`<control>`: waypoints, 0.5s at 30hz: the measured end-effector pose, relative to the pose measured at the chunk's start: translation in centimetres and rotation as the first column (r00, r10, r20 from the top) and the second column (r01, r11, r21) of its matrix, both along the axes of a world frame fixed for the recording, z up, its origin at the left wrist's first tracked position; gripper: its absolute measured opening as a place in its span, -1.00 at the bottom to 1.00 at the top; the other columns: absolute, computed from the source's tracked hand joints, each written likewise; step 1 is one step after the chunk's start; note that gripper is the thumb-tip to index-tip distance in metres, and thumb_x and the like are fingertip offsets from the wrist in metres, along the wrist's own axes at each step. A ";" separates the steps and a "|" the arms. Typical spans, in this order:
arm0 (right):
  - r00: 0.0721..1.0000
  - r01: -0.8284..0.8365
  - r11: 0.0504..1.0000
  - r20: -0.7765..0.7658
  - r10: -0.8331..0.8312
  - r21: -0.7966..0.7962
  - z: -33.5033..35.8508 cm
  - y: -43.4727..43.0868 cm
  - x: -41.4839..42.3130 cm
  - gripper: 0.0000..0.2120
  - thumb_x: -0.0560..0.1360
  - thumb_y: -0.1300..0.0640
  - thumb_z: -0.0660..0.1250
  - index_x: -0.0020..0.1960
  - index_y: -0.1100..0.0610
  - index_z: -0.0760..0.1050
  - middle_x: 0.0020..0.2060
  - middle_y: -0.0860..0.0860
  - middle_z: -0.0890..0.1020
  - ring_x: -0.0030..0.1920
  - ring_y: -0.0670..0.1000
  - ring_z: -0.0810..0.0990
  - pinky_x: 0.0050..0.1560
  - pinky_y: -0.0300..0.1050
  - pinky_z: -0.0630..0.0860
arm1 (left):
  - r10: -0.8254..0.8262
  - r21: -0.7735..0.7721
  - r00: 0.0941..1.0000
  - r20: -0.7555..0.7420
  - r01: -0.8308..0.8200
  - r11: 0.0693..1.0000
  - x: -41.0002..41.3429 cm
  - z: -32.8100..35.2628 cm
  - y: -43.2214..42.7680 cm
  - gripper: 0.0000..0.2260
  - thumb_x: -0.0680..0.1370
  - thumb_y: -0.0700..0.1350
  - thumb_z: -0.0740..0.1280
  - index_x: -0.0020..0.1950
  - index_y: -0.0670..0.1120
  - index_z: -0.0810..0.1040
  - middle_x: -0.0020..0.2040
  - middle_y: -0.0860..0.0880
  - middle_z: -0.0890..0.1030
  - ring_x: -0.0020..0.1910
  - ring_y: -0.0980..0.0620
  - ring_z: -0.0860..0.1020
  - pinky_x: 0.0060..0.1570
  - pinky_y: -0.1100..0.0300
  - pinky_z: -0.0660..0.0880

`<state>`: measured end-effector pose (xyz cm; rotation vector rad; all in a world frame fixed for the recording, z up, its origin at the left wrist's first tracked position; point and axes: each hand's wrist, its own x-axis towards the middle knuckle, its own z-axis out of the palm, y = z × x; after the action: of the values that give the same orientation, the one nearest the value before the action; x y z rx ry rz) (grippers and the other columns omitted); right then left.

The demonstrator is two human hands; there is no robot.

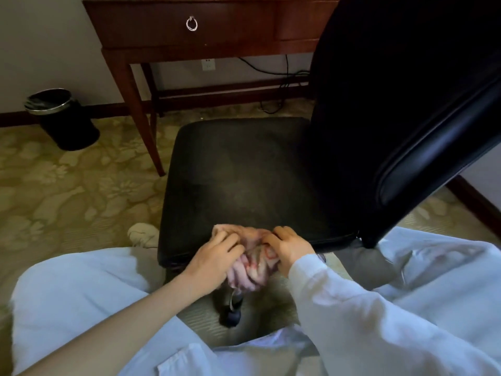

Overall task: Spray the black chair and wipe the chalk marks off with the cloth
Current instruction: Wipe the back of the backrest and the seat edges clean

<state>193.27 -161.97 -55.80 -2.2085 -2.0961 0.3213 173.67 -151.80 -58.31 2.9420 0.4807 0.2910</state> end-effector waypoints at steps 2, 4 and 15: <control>0.993 0.100 0.993 0.076 -0.095 -0.055 1.0 -1.7 3.1 -0.34 0.20 0.15 0.54 0.28 0.14 0.46 0.13 0.16 0.50 0.16 0.25 0.48 -0.03 0.00 0.55 | -0.036 -0.001 0.999 0.007 0.036 0.999 4.2 -0.1 -1.9 -0.77 0.39 -0.08 0.29 -0.01 -0.11 0.59 0.02 -0.12 0.59 0.02 -0.16 0.54 0.05 0.04 0.54; 0.978 0.190 0.972 0.108 -0.176 -0.137 1.9 -3.2 6.2 -0.39 0.39 0.11 0.41 0.40 0.07 0.31 0.25 0.09 0.39 0.31 0.15 0.34 0.17 -0.07 0.41 | -0.062 -0.005 0.998 0.011 0.062 0.998 7.8 -0.2 -3.7 -0.81 0.35 -0.16 0.36 -0.05 -0.12 0.58 -0.02 -0.13 0.59 -0.02 -0.18 0.55 0.00 0.01 0.56; 0.995 0.004 1.000 0.098 -0.004 0.007 0.0 -1.1 1.6 -0.27 -0.16 0.07 0.62 -0.03 0.04 0.45 -0.24 0.10 0.55 -0.30 0.15 0.58 -0.46 -0.15 0.51 | -0.064 0.011 0.998 0.023 0.064 0.998 2.4 0.7 -2.0 -0.66 0.20 -0.13 0.54 -0.08 -0.06 0.58 -0.02 -0.04 0.59 0.02 -0.09 0.56 -0.04 0.20 0.53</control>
<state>194.85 -163.07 -55.76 -2.2688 -2.1373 0.2094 176.02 -153.80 -57.60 2.9538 0.3819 0.3204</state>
